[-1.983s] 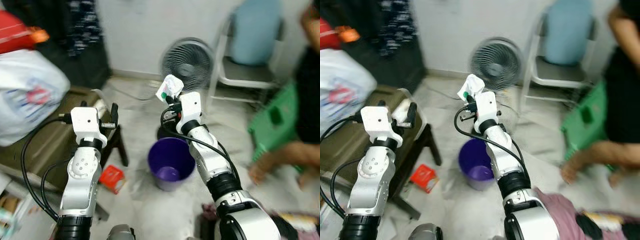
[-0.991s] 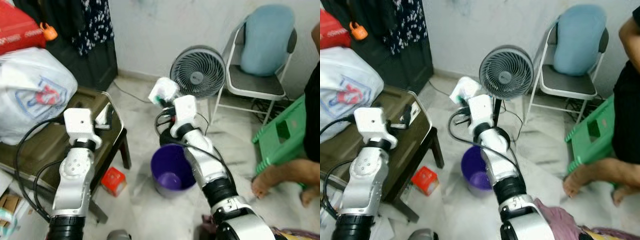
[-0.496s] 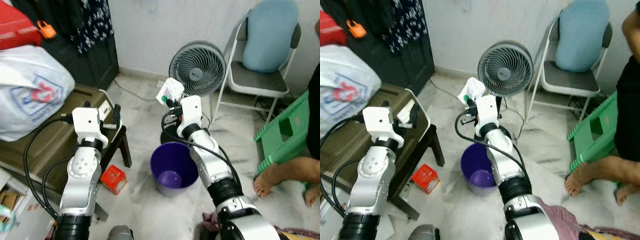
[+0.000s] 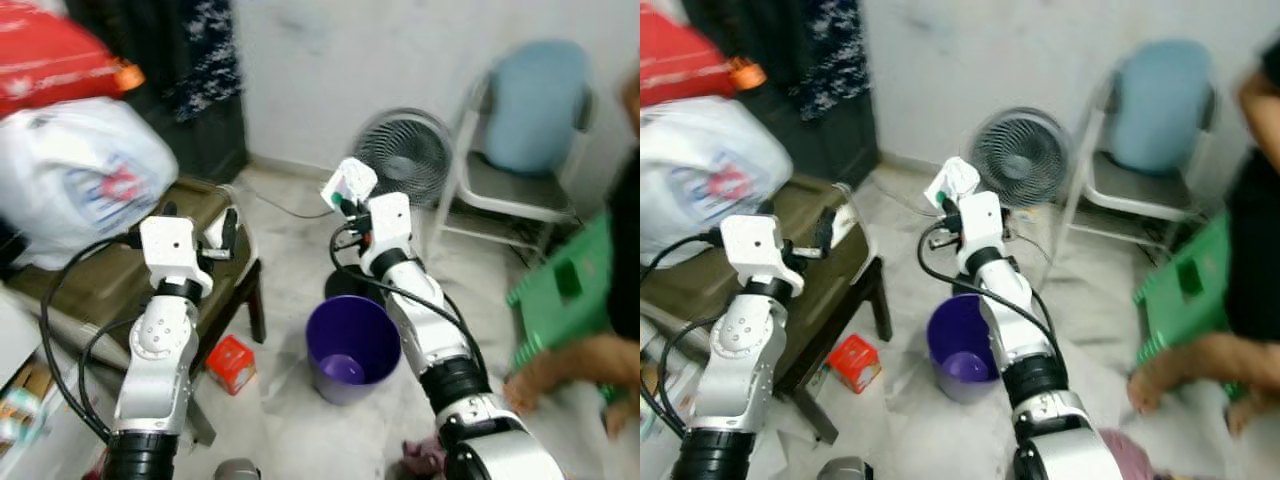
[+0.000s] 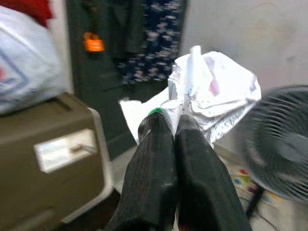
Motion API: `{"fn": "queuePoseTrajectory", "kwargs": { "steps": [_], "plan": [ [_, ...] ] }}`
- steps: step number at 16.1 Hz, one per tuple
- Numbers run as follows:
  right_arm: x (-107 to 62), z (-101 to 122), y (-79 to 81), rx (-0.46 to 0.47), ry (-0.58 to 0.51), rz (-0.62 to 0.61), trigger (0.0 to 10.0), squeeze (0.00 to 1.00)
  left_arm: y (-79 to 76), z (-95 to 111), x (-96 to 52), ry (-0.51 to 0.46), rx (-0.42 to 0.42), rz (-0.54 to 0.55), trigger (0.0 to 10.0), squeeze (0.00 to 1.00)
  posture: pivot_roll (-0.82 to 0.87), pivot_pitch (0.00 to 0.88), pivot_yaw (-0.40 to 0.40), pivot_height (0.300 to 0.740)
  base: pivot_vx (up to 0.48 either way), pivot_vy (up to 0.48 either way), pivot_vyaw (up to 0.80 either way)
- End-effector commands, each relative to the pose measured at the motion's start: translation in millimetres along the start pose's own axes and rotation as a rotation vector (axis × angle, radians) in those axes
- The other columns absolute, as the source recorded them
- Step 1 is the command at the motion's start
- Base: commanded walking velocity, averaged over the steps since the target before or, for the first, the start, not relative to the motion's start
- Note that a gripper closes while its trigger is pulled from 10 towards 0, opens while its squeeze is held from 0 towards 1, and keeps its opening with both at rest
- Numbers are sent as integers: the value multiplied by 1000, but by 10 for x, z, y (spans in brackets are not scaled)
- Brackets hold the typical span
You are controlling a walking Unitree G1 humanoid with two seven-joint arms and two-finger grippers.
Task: Clean up the room
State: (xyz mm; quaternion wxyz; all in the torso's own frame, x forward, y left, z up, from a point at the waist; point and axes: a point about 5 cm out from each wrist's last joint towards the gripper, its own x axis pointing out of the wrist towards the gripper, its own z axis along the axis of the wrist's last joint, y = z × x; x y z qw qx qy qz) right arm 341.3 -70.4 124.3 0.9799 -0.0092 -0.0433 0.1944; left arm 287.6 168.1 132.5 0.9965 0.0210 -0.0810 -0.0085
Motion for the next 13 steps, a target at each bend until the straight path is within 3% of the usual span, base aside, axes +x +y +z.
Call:
{"fn": "queuePoseTrajectory", "kwargs": {
  "steps": [1,7,10,13],
  "plan": [
    [26,40,16,-4,-11,11,10000,0,-5,13,15,-3,3,-1,10000,0,76,0,-11,740,311,0,0],
    [33,37,15,2,-7,6,10000,0,0,22,16,-13,8,-8,10000,0,78,0,-11,740,231,0,0],
    [36,38,15,2,-6,4,10000,0,1,15,18,-7,-5,-7,10000,0,78,0,-10,740,442,0,0],
    [36,38,10,4,-7,2,10000,0,8,-5,22,13,-9,11,10000,0,78,0,-10,740,0,0,0]
  ]
}}
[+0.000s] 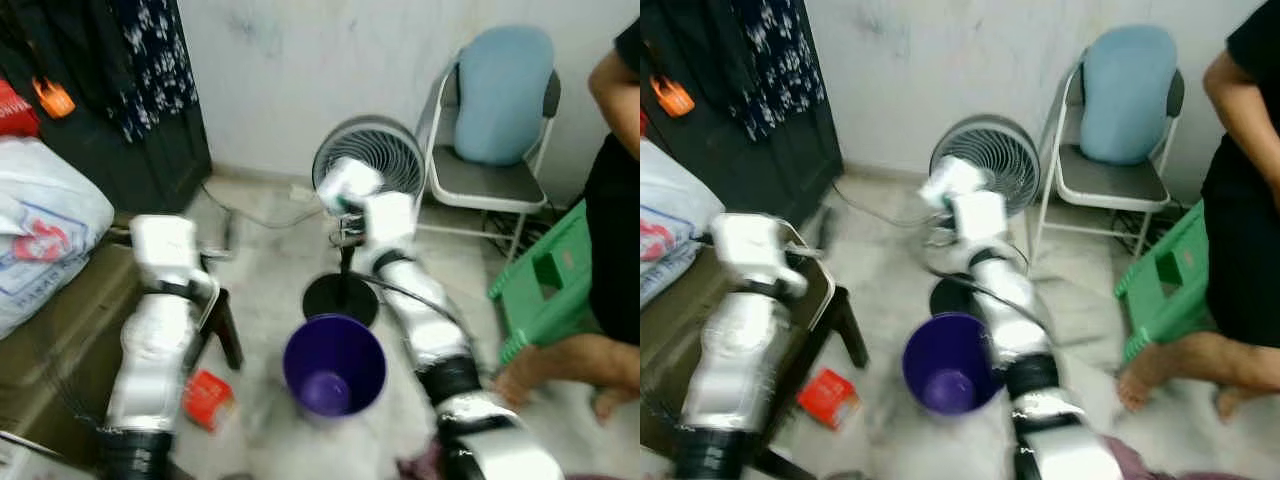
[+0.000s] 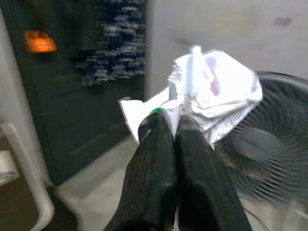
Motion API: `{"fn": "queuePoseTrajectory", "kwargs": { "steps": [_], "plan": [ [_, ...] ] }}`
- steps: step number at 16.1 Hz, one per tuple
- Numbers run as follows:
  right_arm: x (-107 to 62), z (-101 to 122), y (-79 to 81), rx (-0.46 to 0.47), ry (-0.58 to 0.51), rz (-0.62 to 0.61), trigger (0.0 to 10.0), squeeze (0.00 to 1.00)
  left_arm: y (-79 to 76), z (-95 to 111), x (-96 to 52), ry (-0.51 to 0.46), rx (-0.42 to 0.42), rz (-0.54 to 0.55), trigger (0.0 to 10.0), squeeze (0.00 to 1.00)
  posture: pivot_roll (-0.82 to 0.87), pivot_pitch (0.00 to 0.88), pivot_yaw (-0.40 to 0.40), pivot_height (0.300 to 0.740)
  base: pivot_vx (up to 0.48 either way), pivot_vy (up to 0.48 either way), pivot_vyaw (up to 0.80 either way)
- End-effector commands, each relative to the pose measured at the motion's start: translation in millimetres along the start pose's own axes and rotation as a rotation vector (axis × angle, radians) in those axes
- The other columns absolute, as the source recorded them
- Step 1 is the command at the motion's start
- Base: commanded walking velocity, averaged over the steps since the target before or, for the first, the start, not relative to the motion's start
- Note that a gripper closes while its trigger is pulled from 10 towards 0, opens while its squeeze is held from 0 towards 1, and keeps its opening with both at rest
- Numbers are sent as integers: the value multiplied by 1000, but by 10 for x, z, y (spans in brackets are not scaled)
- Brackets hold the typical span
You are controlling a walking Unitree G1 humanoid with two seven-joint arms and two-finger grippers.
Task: Clean up the room
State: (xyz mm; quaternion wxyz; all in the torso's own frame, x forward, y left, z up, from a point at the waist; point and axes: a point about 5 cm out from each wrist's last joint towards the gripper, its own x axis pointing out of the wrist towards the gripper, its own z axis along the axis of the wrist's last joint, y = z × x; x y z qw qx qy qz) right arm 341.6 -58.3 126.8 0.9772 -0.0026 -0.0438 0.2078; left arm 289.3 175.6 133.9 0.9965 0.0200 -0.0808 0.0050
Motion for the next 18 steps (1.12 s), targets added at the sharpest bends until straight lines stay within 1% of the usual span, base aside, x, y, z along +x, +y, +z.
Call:
{"fn": "queuePoseTrajectory", "kwargs": {
  "steps": [1,3,4,5,7,8,9,10,11,12,13,14,15,16,18],
  "plan": [
    [-18,13,-102,-8,-4,-24,10000,0,-70,-15,3,13,-8,-14,10000,0,80,0,-12,740,0,0,0],
    [-17,11,-104,-3,-4,-23,10000,0,-71,-10,5,8,-7,-14,10000,0,82,0,-15,740,0,0,0],
    [-18,14,-96,-17,-6,-18,10000,0,-64,-5,-1,2,4,-17,10000,0,85,0,-15,740,0,0,0],
    [-18,15,-89,-20,-8,-19,10000,0,-54,-1,-16,-3,7,-41,10000,0,87,0,-14,740,0,0,0],
    [-11,-2,-121,12,16,-78,10000,0,-8,13,-67,-14,16,-109,10000,0,90,0,-11,740,0,0,0],
    [-22,-38,-159,27,46,-134,10000,0,16,14,-113,-18,31,-140,10000,0,92,0,-8,740,0,0,0],
    [-40,-89,-209,35,92,-191,10000,0,32,11,-163,-25,36,-170,10000,0,94,0,-7,740,0,0,0],
    [-71,-182,-287,97,173,-283,10000,0,49,-28,-242,-2,52,-215,10000,0,95,0,-4,740,0,0,0],
    [-114,-273,-362,129,257,-356,10000,0,28,-88,-368,33,79,-322,10000,0,99,0,-4,740,0,0,0],
    [-146,-331,-400,145,303,-394,10000,0,17,-123,-453,53,110,-384,10000,0,105,0,-8,740,0,0,0],
    [-186,-414,-438,207,370,-446,10000,0,-6,-149,-577,89,128,-481,10000,0,113,0,-10,740,0,0,0],
    [-193,-461,-439,216,406,-456,10000,0,-12,-151,-657,112,144,-546,10000,0,118,0,-9,740,0,0,0],
    [-194,-474,-431,185,410,-453,10000,0,-4,-148,-711,124,155,-576,10000,0,123,0,-3,740,0,0,0],
    [-220,-529,-446,195,449,-488,10000,0,2,-164,-754,140,179,-611,10000,0,129,5,5,740,0,0,0],
    [-279,-592,-473,220,489,-551,10000,0,29,-130,-827,151,202,-643,10000,0,145,34,30,740,0,0,0]
  ]
}}
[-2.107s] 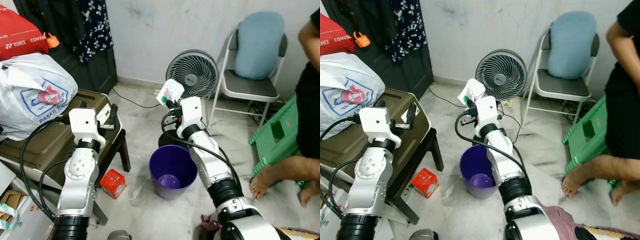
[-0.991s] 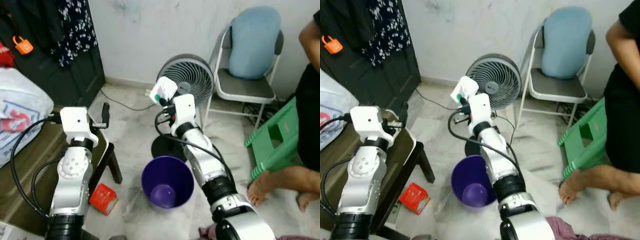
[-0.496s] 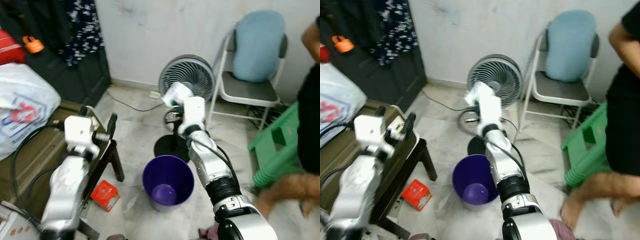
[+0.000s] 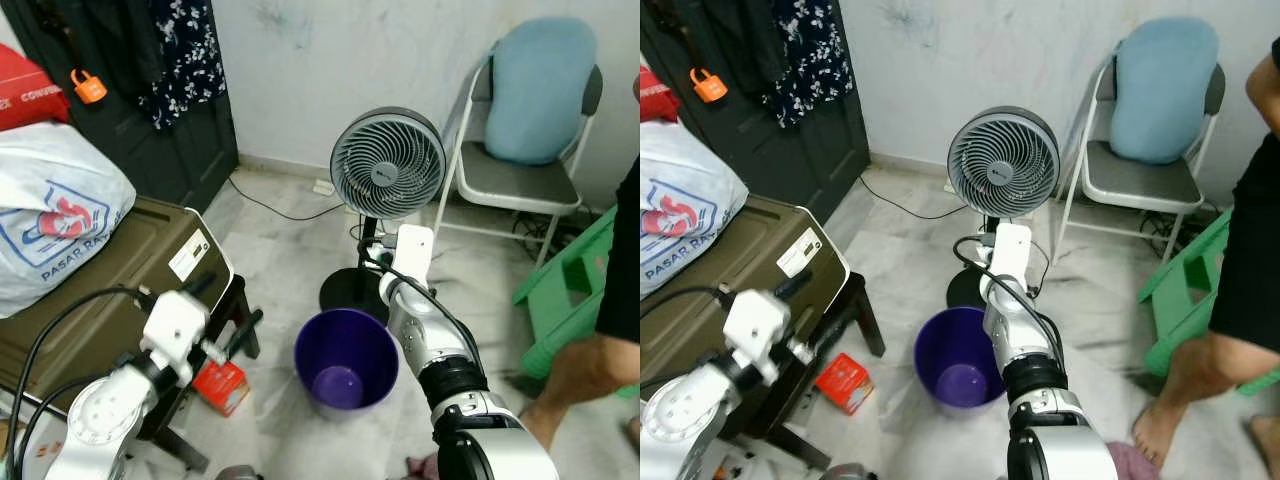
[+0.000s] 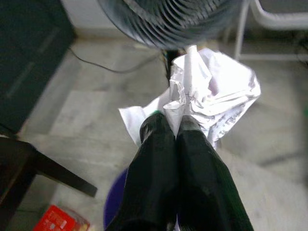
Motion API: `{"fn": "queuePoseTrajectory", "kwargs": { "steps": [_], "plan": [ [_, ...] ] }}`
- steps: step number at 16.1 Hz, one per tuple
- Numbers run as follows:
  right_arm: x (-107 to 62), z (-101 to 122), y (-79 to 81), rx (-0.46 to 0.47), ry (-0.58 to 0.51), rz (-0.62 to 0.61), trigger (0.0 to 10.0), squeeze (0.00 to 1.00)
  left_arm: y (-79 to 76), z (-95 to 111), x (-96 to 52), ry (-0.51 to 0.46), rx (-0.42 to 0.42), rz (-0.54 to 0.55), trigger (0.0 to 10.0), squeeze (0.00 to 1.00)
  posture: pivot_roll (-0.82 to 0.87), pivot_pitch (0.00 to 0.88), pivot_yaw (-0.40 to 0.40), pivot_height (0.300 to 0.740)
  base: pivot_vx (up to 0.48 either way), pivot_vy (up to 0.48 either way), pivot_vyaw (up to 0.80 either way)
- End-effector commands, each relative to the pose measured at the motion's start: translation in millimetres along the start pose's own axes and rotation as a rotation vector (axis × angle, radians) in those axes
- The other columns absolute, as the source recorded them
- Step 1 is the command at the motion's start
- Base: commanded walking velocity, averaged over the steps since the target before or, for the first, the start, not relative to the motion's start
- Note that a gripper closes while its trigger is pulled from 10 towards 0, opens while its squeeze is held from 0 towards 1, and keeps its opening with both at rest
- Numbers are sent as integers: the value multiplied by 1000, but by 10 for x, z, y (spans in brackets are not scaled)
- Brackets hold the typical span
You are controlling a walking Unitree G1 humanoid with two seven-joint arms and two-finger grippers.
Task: Clean up the room
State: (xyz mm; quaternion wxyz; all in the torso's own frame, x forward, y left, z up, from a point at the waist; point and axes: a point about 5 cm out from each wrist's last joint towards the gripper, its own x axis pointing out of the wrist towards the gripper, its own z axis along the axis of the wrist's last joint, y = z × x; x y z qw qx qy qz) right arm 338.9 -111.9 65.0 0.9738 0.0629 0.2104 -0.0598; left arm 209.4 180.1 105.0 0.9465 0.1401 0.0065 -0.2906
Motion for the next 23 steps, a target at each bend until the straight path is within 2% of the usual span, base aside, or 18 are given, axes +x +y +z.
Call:
{"fn": "queuePoseTrajectory", "kwargs": {
  "steps": [1,3,4,6,8,12,15,19,23],
  "plan": [
    [3,6,-11,11,10,-28,10000,0,2,54,-27,-1,16,-27,10000,0,148,50,36,740,0,0,0],
    [-14,38,-53,-29,-43,-65,10000,0,18,50,-92,13,30,-30,10000,0,158,77,39,740,0,0,0],
    [-24,-16,-45,-15,-14,-70,10000,0,19,64,-153,24,39,-36,10000,0,171,104,48,740,0,0,0],
    [-23,-15,-26,-47,-36,-74,10000,0,-31,92,-267,49,57,-59,10000,0,199,145,80,740,0,0,0],
    [-19,-16,-33,-25,-30,-93,10000,0,-35,117,-371,74,80,-68,10000,0,229,176,120,740,0,0,0],
    [-25,14,76,-6,-50,-80,10000,0,12,191,-544,113,94,-19,10000,0,288,211,181,740,0,0,0],
    [-20,63,215,2,-62,-60,10000,0,30,255,-752,165,128,-22,10000,0,344,237,227,740,0,0,0],
    [3,158,285,4,-100,-50,10000,0,45,313,-827,193,134,-38,10000,0,368,243,246,740,0,0,0],
    [23,150,241,12,-105,-84,10000,0,65,333,-870,215,140,-49,10000,0,374,235,255,740,0,0,0]
  ]
}}
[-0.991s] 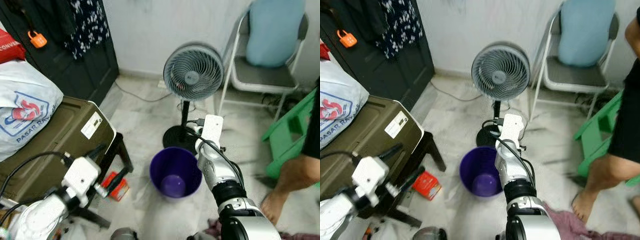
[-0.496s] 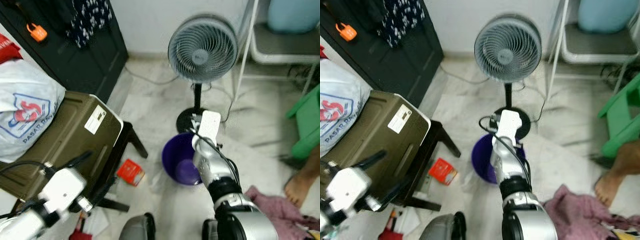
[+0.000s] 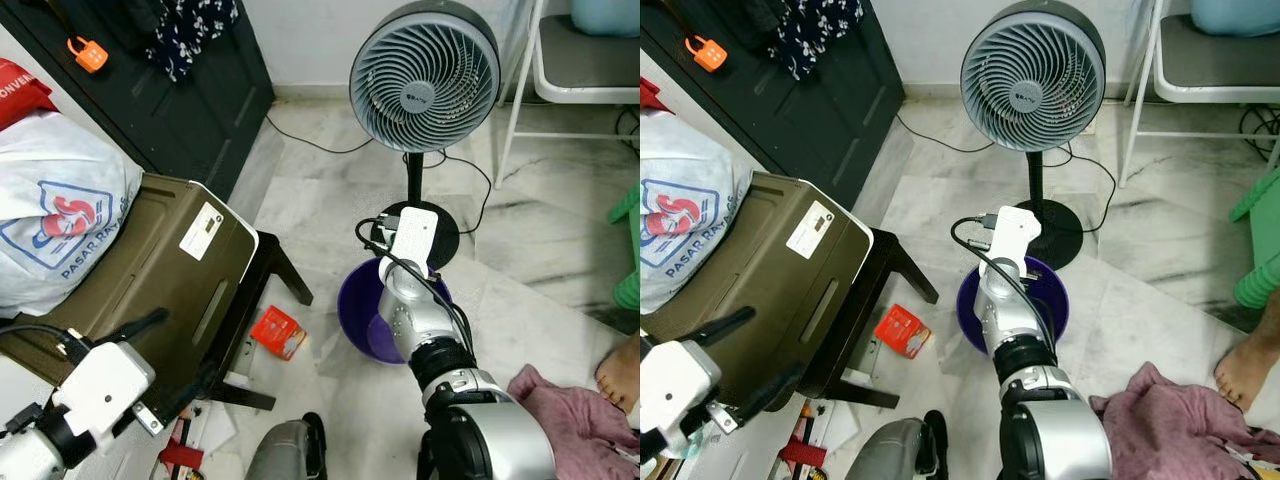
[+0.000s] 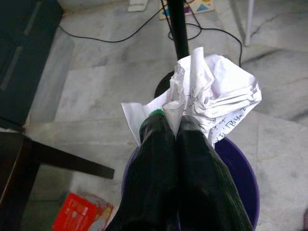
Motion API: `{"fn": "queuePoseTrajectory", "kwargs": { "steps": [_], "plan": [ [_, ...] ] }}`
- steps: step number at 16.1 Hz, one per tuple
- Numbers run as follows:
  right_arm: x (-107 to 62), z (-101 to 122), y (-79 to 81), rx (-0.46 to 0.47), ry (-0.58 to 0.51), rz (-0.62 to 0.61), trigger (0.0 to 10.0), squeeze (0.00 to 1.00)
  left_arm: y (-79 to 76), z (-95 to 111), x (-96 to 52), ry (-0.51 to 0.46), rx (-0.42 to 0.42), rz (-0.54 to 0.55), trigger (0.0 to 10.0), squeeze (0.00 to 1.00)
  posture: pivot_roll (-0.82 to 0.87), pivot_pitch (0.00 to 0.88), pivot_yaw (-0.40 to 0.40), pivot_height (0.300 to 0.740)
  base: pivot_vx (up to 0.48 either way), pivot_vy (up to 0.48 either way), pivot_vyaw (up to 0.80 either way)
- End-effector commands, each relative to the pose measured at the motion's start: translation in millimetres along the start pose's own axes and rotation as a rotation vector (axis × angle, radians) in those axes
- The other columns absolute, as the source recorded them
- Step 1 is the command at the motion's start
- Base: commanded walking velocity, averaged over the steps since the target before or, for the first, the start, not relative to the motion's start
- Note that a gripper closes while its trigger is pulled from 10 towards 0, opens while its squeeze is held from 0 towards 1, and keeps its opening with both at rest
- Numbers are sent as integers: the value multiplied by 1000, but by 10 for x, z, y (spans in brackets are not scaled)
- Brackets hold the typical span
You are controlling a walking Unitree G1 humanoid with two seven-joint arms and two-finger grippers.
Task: Clean up the room
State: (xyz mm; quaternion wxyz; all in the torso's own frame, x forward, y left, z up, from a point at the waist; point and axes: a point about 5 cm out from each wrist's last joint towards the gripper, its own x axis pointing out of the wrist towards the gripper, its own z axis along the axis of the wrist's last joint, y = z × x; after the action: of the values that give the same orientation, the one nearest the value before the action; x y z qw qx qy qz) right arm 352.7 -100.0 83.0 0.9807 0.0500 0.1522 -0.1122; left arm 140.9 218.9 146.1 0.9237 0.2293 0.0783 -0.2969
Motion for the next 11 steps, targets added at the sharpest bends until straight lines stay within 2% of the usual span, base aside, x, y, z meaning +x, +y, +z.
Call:
{"fn": "queuePoseTrajectory", "kwargs": {
  "steps": [1,3,4,5,11],
  "plan": [
    [-32,-64,68,11,23,8,10000,0,34,-19,-50,30,9,-8,10000,0,377,232,255,740,0,0,0],
    [-30,-78,55,40,28,-2,10000,0,52,-17,-51,33,12,-2,10000,0,378,230,257,740,0,0,0],
    [-26,-69,40,46,19,-10,10000,800,60,-20,-52,35,11,2,10000,0,380,229,257,740,0,0,0],
    [-21,-65,37,47,15,-12,10000,1000,61,-20,-53,38,9,1,10000,0,380,228,258,740,0,0,0],
    [4,-3,4,79,-19,-31,10000,1000,58,-23,-32,37,3,7,10000,0,380,223,256,740,0,0,0]
  ]
}}
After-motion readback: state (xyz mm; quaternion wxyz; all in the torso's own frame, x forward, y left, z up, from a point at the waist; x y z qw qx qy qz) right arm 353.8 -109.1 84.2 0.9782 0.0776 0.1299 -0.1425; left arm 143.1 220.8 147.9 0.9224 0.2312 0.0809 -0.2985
